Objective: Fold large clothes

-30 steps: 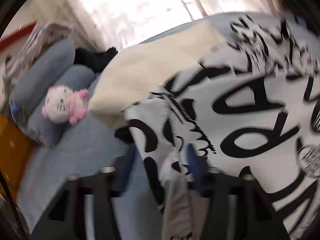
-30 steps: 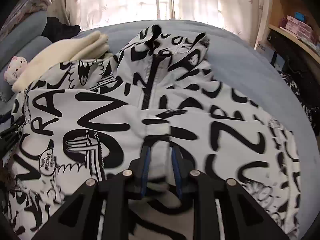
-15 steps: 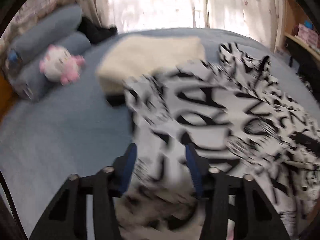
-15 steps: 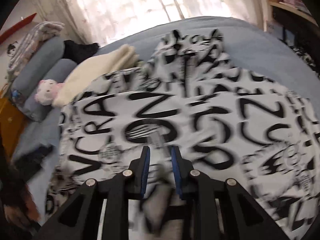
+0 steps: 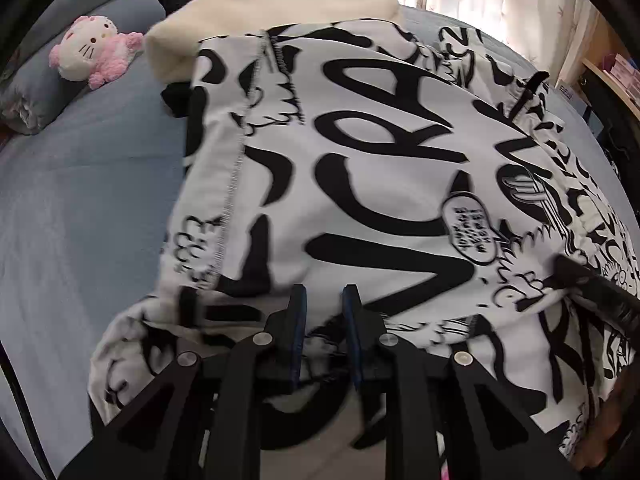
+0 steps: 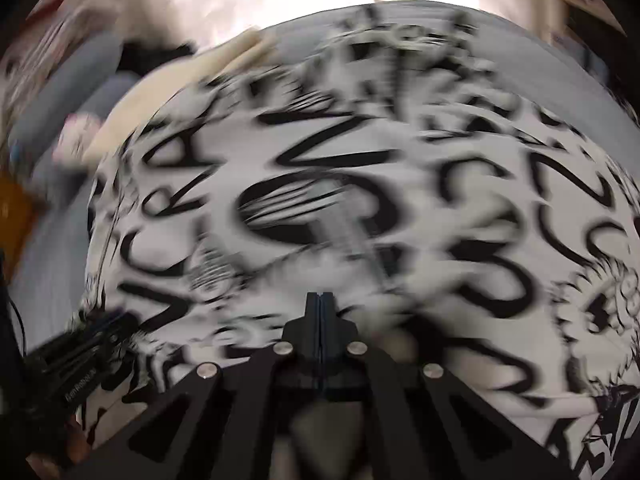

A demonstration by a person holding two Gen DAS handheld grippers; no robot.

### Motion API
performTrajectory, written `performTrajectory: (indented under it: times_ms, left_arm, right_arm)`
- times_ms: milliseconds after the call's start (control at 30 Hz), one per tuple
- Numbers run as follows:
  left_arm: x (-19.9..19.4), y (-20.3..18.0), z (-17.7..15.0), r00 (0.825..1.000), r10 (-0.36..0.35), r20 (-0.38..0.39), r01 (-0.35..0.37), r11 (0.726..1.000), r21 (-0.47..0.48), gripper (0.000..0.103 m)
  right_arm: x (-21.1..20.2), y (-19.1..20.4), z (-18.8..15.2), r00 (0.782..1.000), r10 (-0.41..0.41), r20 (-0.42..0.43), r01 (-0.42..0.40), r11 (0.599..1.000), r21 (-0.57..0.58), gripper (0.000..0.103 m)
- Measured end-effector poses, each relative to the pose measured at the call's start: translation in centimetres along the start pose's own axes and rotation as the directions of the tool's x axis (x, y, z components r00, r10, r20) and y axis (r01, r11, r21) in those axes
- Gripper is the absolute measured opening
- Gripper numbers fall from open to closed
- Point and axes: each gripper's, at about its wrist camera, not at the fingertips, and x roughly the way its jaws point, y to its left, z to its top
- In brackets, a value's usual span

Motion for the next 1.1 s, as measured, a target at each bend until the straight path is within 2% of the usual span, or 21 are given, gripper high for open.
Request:
performTrajectory:
  times_ms: [33, 67, 167, 267, 400, 467, 633, 700, 800, 867, 900, 1033, 1100]
  left_arm:
    - [0.1, 0.3, 0.0, 1.000, -0.004, -0.001, 0.004, 1.000, 0.003, 0.017]
    - [0.1, 0.6, 0.1, 1.000, -0.006, -0.001, 0.006, 1.000, 0.005, 0.017]
    - [-0.1, 0.6, 0.3, 1.000, 0.006, -0.006, -0.006, 1.000, 0.031, 0.017]
    - [-1.2, 0.3, 0.9, 1.000, 0.013, 0.006, -0.013, 0.999, 0.034, 0.017]
    - [-2.4, -0.6, 3.7, 0.993, 0.064, 0.104, -0.069, 0.997, 0.046, 0.017]
    - [-2.3, -0.9, 5.4, 0.990, 0.063, 0.123, -0.068, 0.997, 0.039, 0.017]
    - [0.8, -2.1, 8.8, 0.988, 0.069, 0.139, -0.074, 0.997, 0.031, 0.018]
    - [2.1, -2.2, 9.5, 0.990, 0.053, 0.130, -0.056, 0.998, 0.021, 0.018]
    - [4.6, -2.2, 10.6, 0.990, 0.075, 0.120, -0.077, 0.997, 0.011, 0.018]
    - [5.6, -2.2, 10.9, 0.985, 0.100, 0.141, -0.106, 0.994, 0.037, 0.018]
    - [6.0, -2.2, 11.1, 0.984, 0.104, 0.141, -0.112, 0.993, 0.047, 0.018]
    - [6.3, -2.6, 11.3, 0.981, 0.126, 0.149, -0.138, 0.988, 0.072, 0.020]
    - [6.3, -2.7, 11.5, 0.980, 0.136, 0.147, -0.148, 0.986, 0.075, 0.022]
  right_arm:
    - [-0.4, -1.3, 0.2, 0.999, -0.032, 0.016, 0.032, 0.999, 0.025, 0.000]
    - [-0.7, -2.4, 0.3, 0.999, -0.027, 0.017, 0.026, 0.999, 0.046, 0.000]
    - [-1.0, -3.8, 0.7, 0.999, 0.037, -0.011, -0.036, 0.995, 0.098, 0.000]
    - [-1.6, -2.7, 1.2, 0.999, 0.037, -0.002, -0.037, 0.998, 0.058, 0.003]
    - [-1.3, -0.7, 2.9, 0.996, 0.088, 0.020, -0.088, 0.996, 0.030, 0.003]
    - [-0.4, 0.2, 4.4, 0.993, 0.118, 0.032, -0.119, 0.992, 0.038, 0.003]
    - [3.5, 1.6, 7.7, 0.984, 0.176, 0.009, -0.176, 0.982, 0.062, 0.004]
    - [4.8, 1.5, 8.5, 0.988, 0.155, -0.001, -0.155, 0.986, 0.055, 0.004]
    - [6.7, -0.3, 9.7, 0.993, 0.117, 0.000, -0.117, 0.991, 0.059, 0.000]
    - [7.3, -2.5, 10.4, 1.000, 0.005, 0.024, -0.007, 0.998, 0.067, 0.000]
    - [7.4, -4.0, 10.7, 0.999, -0.019, 0.027, 0.016, 0.995, 0.094, 0.000]
    - [7.0, -7.7, 10.9, 0.995, 0.095, 0.024, -0.097, 0.978, 0.186, 0.000]
    - [6.6, -7.9, 10.7, 0.996, 0.082, 0.029, -0.086, 0.981, 0.176, 0.000]
